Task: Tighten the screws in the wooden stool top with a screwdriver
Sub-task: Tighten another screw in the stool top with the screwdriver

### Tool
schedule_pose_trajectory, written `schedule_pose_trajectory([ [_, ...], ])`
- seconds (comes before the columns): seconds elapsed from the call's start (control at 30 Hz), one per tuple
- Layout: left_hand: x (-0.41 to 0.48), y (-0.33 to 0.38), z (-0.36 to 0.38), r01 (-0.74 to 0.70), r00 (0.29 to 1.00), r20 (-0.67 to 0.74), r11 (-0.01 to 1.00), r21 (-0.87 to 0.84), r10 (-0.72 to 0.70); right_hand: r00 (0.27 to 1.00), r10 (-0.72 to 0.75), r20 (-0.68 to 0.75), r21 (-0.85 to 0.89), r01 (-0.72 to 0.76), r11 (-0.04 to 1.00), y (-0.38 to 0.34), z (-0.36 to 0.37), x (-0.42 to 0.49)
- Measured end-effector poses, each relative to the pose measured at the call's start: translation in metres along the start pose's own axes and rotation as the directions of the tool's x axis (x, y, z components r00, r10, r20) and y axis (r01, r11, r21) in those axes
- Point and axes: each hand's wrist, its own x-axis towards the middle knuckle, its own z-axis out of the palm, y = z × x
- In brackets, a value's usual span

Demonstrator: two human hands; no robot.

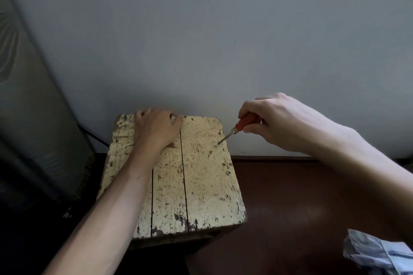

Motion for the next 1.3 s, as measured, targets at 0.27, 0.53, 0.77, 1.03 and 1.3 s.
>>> schedule_pose_trajectory([
  [0.27,0.0,0.001,0.0,-0.005,1.0,-0.017,1.0,-0.019,0.005,0.997,0.072,0.018,-0.005,-0.071,0.997,-0.001,0.001,-0.001],
  [0.53,-0.002,0.001,-0.001,-0.005,1.0,-0.011,1.0,-0.004,0.005,0.989,0.147,-0.032,-0.036,-0.148,0.988,0.002,0.012,-0.003],
  [0.77,-0.001,0.002,-0.001,0.001,1.0,-0.006,1.0,0.002,-0.001,0.999,-0.022,-0.047,0.205,0.031,0.978,0.005,0.006,-0.009],
  [1.03,0.0,0.001,0.0,0.004,1.0,-0.004,1.0,0.0,-0.004,1.0,0.0,0.017,0.12,-0.002,0.993,0.013,-0.005,-0.002],
  [1.3,0.0,-0.001,0.002,-0.008,1.0,-0.026,1.0,-0.012,0.008,0.987,0.11,-0.113,0.047,-0.105,0.993,0.0,0.009,0.002],
])
